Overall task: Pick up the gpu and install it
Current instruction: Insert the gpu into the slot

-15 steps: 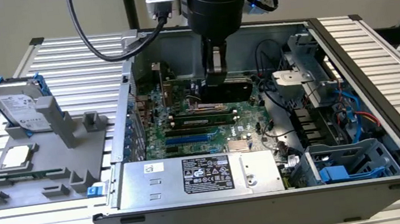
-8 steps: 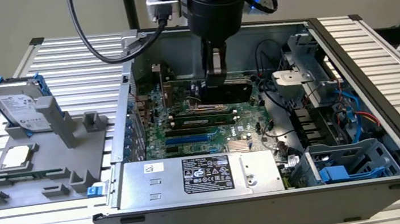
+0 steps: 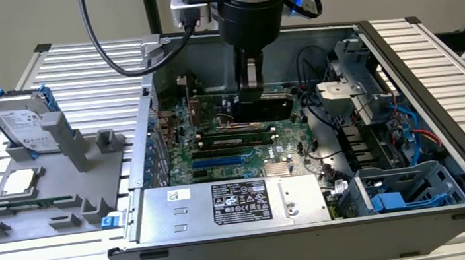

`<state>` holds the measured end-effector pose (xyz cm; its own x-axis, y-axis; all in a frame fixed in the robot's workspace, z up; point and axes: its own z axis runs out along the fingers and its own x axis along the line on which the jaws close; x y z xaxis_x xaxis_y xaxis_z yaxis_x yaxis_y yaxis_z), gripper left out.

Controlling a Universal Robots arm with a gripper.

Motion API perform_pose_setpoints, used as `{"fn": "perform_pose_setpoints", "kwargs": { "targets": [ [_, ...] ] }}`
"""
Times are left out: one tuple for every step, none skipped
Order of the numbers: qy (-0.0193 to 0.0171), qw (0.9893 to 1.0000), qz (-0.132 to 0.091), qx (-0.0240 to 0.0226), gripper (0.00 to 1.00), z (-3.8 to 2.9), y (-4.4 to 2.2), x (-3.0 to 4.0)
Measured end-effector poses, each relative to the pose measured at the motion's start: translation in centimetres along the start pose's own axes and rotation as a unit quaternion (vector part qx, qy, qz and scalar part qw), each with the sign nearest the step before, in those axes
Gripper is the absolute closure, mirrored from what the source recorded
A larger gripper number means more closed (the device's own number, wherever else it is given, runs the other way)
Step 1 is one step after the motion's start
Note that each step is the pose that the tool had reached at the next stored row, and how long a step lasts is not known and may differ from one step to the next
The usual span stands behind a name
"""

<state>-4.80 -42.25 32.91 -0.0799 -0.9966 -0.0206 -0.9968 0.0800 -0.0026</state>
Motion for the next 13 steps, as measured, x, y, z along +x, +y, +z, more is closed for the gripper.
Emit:
{"fn": "perform_pose_setpoints", "kwargs": {
  "targets": [
    [0.0,1.0,0.0,0.0,1.0,0.04,0.0,0.0],
    [0.0,1.0,0.0,0.0,1.0,0.08,0.0,0.0],
    [0.0001,1.0,0.0,0.0,1.0,0.11,0.0,0.0],
    [0.0001,1.0,0.0,0.0,1.0,0.15,0.0,0.0],
    [0.0001,1.0,0.0,0.0,1.0,0.19,0.0,0.01],
    [0.0001,1.0,0.0,0.0,1.0,0.23,0.0,0.01],
    [0.0001,1.0,0.0,0.0,1.0,0.27,0.0,0.01],
    [0.0001,1.0,0.0,0.0,1.0,0.31,0.0,0.01],
    [0.0001,1.0,0.0,0.0,1.0,0.35,0.0,0.01],
    [0.0002,1.0,0.0,0.0,1.0,0.38,0.0,0.01],
    [0.0002,1.0,0.0,0.0,1.0,0.42,0.0,0.01],
    [0.0003,1.0,0.0,0.0,1.0,0.46,0.0,0.01],
    [0.0002,1.0,0.0,0.0001,1.0,0.51,0.0,0.01]
  ]
}}
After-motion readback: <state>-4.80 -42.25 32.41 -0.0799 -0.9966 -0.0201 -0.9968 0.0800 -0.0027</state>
